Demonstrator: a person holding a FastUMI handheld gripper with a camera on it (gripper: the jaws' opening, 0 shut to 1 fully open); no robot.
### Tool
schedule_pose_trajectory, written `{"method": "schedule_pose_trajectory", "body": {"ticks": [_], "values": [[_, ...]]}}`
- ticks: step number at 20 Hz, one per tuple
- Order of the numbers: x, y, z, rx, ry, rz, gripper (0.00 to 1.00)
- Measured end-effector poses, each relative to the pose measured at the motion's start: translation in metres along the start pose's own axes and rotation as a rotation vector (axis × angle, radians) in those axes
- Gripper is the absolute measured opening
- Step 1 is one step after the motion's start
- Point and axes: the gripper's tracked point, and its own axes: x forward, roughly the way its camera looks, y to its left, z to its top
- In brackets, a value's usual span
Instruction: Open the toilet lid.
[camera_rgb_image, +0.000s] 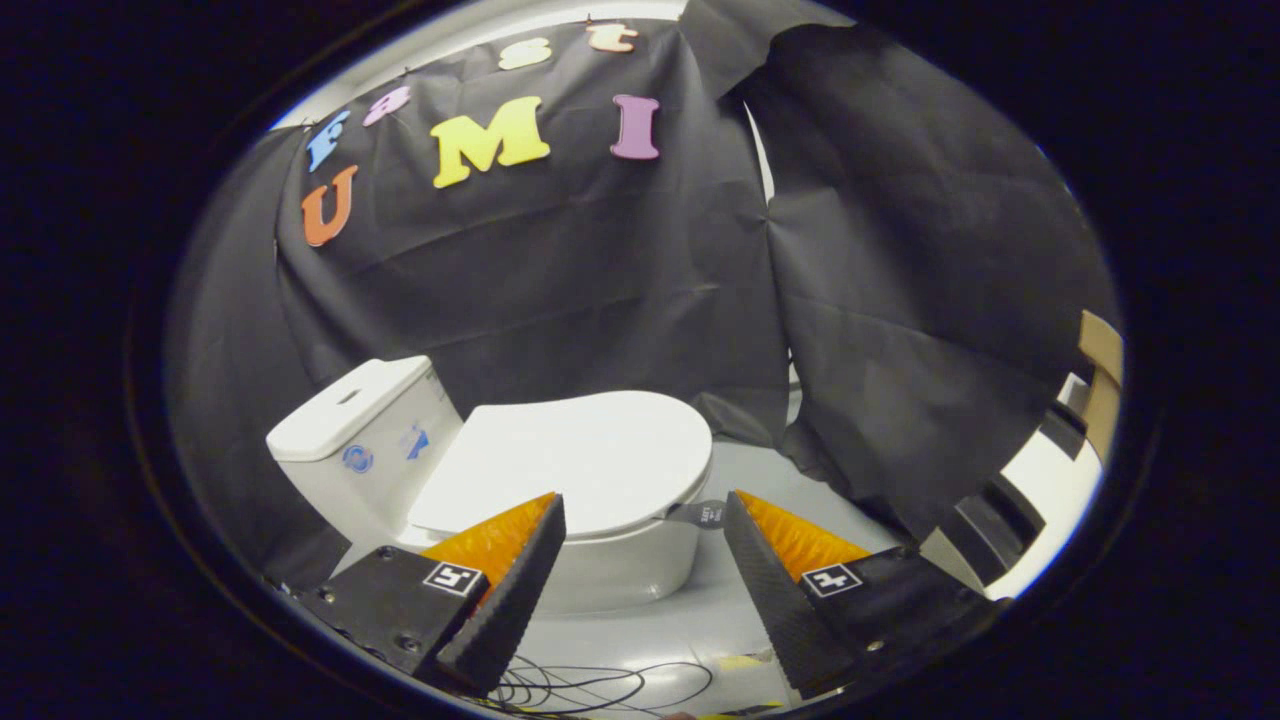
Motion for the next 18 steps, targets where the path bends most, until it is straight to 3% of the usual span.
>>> {"method": "schedule_pose_trajectory", "body": {"ticks": [7, 18], "values": [[0.069, -0.031, -0.012, 0.050, 0.115, -0.059, 1.00], [0.146, -0.065, -0.043, 0.244, 0.311, 0.016, 1.00]]}}
